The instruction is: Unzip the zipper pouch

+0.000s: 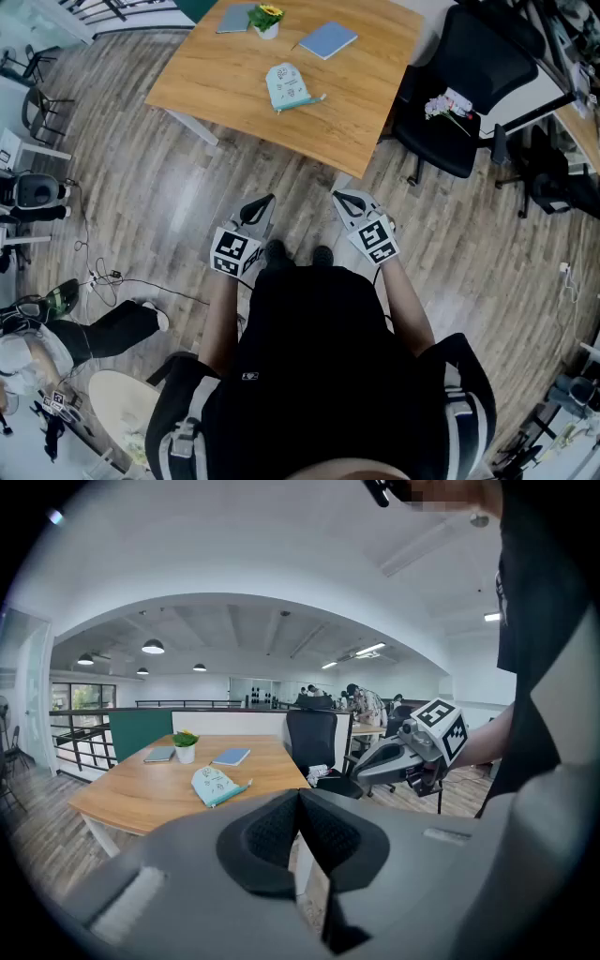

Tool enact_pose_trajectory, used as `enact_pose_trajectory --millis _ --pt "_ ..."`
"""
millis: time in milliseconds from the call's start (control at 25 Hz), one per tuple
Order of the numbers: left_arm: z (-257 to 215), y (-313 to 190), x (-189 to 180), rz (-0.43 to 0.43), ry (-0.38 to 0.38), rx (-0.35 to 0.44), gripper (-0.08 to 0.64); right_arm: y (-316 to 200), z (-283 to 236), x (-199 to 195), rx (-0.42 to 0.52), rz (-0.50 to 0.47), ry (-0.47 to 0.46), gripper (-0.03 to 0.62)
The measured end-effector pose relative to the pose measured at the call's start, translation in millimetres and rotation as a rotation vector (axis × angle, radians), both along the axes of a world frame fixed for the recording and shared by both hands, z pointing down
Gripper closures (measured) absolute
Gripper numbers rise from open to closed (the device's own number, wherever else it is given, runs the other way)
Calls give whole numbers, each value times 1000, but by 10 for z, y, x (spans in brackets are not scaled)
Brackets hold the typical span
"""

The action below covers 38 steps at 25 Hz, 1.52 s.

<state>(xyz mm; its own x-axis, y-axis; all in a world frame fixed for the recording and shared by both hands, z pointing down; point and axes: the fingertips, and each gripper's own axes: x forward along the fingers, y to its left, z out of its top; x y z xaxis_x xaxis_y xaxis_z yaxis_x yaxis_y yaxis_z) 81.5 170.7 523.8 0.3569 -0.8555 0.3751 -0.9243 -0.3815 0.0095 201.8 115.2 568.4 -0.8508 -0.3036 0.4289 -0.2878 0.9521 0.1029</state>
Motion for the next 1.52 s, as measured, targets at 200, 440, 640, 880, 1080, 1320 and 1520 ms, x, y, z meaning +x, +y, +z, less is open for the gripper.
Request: enact_pose_trajectory --millis 200,440,640,880,1080,1320,1520 --pt "-54 12 50 -22 -6 9 560 -23 -17 78 -11 -2 -13 589" --pt "-116 43 69 -20 12 27 560 -55 -36 78 -1 2 -16 589" --pt "-141 38 78 -26 3 36 560 -120 -66 105 1 30 -40 589" --pt "-146 -9 91 -22 -5 37 560 -176 -78 128 7 29 -36 589" --pt "-183 -39 105 -21 20 56 558 -195 -85 128 9 21 -36 588" --pt "-191 -54 81 -34 8 63 557 -215 -95 120 10 16 -43 578" --pt "-206 -60 20 -45 16 65 527 -239 -103 79 8 9 -48 541"
